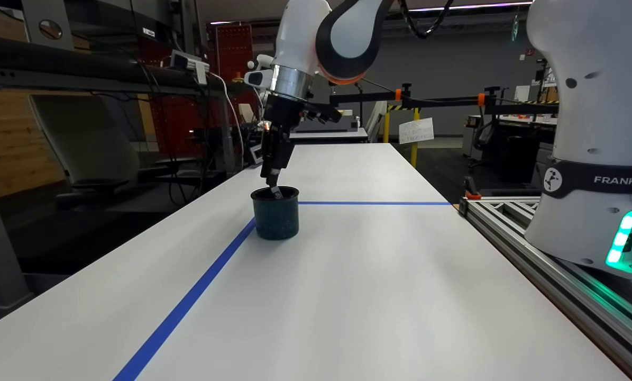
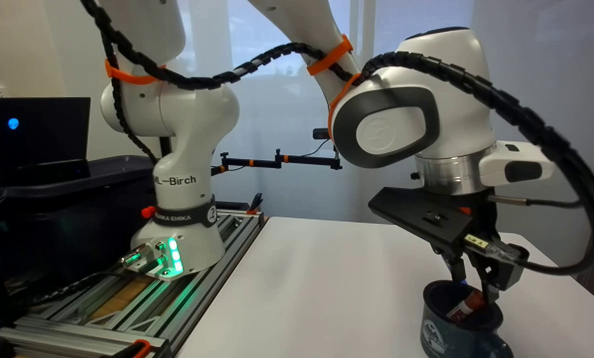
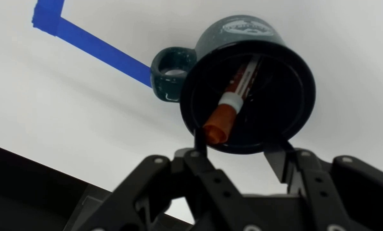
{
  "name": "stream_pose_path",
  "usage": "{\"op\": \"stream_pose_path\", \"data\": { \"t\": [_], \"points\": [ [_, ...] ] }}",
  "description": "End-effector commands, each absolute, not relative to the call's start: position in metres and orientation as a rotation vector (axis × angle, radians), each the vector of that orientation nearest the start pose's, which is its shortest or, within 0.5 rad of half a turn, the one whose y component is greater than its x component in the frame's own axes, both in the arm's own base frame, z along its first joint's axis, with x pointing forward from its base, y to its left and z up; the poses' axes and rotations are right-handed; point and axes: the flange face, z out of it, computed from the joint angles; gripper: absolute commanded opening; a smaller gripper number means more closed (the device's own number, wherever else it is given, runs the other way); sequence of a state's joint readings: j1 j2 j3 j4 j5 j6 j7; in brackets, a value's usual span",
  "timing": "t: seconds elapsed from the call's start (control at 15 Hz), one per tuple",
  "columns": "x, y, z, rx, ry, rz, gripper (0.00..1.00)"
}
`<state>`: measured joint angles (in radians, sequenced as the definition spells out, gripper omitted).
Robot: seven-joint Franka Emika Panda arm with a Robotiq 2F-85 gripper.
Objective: Take the marker out of the cup
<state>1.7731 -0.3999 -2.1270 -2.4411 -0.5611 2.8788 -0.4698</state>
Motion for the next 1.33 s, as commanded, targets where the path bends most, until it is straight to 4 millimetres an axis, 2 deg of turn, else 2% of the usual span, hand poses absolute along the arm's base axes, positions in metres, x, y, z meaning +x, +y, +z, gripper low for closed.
{"op": "stream_pose_path", "data": {
  "t": [0.0,0.13,0.27,0.4,0.53,0.6,0.73,0.8,1.27],
  "points": [
    [0.480,-0.131,0.250,-3.027,-0.855,-0.462,0.26],
    [0.480,-0.130,0.252,-3.030,-0.861,-0.461,0.20],
    [0.479,-0.129,0.253,-3.034,-0.865,-0.459,0.18],
    [0.479,-0.128,0.252,-3.032,-0.865,-0.457,0.24],
    [0.478,-0.126,0.251,-3.027,-0.871,-0.450,0.25],
    [0.478,-0.125,0.251,-3.024,-0.877,-0.450,0.06],
    [0.478,-0.121,0.253,-3.021,-0.889,-0.455,0.02],
    [0.477,-0.117,0.255,-3.019,-0.900,-0.458,0.04],
    [0.465,-0.092,0.280,-3.042,-0.925,-0.472,0.04]
  ]
}}
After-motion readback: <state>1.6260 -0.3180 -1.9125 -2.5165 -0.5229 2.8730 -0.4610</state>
